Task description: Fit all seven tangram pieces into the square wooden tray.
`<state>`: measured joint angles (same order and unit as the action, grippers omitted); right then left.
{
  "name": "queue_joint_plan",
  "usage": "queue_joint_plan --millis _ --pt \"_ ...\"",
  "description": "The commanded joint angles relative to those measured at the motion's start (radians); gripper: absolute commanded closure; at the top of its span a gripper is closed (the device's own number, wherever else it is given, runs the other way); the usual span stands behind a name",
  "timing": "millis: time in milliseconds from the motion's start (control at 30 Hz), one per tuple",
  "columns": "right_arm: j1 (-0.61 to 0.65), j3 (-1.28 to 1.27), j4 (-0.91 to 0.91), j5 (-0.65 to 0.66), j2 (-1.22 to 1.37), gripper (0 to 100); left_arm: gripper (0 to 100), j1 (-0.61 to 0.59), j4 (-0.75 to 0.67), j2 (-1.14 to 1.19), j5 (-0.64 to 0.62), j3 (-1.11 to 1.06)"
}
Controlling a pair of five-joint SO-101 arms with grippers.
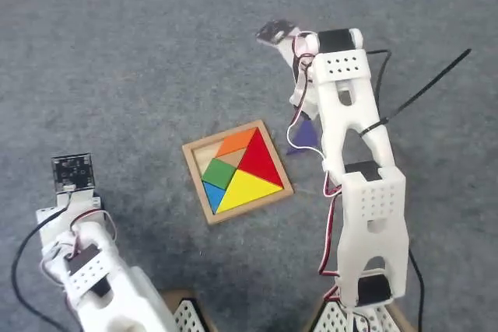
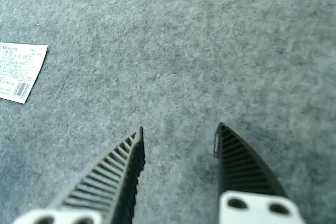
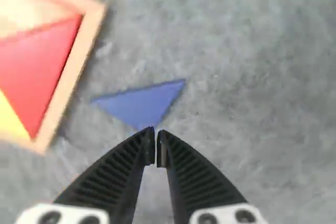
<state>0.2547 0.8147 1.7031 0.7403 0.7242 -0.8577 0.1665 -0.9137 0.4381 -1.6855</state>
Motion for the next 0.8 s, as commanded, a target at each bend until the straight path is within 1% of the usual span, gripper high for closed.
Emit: queue_joint_plan --millis 0,67,100,133,167,233,267,333,367,400,433,567,633,667,767 --pt "0.002 0.012 0.044 0.186 -0.048 98.3 80 0.003 0.008 0.008 0.015 0.016" --pt "0.007 0.012 0.033 0.207 -0.016 98.0 80 0.005 0.008 0.008 0.015 0.016" --pt "0.012 0.014 0.015 0.183 0.002 97.2 80 0.005 0.008 0.008 0.015 0.016" --pt "0.024 0.014 0.005 0.115 0.022 95.4 80 0.005 0.008 0.008 0.015 0.016" --pt "0.039 0.014 0.001 -0.003 0.042 93.0 80 0.005 0.008 0.008 0.015 0.016" --pt "0.07 0.014 -0.01 -0.307 0.073 88.9 80 0.005 0.008 0.008 0.015 0.016" --pt "0.079 0.014 -0.019 -0.489 0.085 87.9 80 0.005 0.008 0.008 0.015 0.016" --pt "0.076 0.014 -0.036 -0.867 0.094 90.1 80 0.005 0.008 0.008 0.017 0.016" --pt "0.074 0.014 -0.041 -1.033 0.096 91.3 80 0.005 0.008 0.008 0.02 0.016" --pt "0.073 0.014 -0.041 -1.177 0.097 92.1 80 0.005 0.009 0.008 0.029 0.016" --pt "0.074 0.014 -0.042 -1.249 0.099 92.0 80 0.006 0.011 0.008 0.037 0.016" --pt "0.093 0.005 -0.03 -1.267 0.107 89.4 80 0.006 0.02 0.006 0.041 0.016" --pt "0.088 -0.009 0.001 -1.261 0.097 89.9 80 0.006 0.02 0.006 0.041 0.016" --pt "0.077 -0.008 0.018 -1.24 0.09 91.5 80 0.009 0.021 0.003 0.041 0.016" --pt "0.039 0.008 0.056 -1.105 0.008 99.8 80 0.072 0.021 0.0 0.049 0.019"
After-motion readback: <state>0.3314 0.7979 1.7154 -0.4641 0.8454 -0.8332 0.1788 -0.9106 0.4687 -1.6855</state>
